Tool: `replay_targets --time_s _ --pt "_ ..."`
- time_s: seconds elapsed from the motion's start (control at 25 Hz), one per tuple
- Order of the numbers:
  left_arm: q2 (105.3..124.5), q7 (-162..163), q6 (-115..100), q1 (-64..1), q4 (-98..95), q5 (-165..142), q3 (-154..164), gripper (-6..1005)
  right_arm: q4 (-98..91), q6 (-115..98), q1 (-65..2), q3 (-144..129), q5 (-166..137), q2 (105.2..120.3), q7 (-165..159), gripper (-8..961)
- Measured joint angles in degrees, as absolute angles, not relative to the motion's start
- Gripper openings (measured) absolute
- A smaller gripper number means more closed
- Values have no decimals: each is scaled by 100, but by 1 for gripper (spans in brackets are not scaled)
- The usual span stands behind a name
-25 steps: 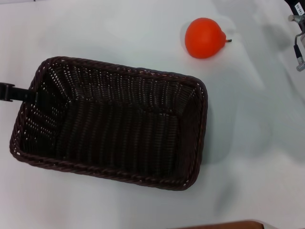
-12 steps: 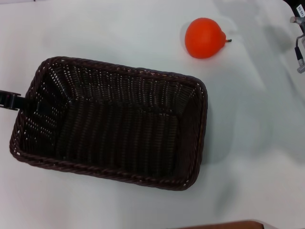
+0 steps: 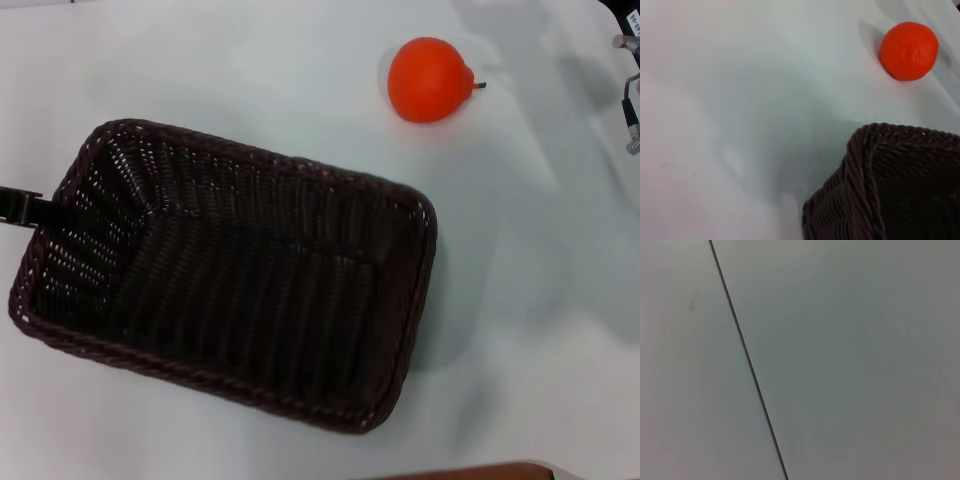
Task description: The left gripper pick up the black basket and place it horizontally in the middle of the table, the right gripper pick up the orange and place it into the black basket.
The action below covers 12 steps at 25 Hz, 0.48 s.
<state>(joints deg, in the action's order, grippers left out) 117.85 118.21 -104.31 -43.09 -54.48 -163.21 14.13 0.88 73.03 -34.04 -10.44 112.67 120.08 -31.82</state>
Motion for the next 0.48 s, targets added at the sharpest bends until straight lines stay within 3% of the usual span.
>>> replay_targets --time_s 0.48 --pt "11745 11787 -10501 -4265 -5468 -15521 859 196 88 7357 -3373 -1046 11267 12015 -3182 806"
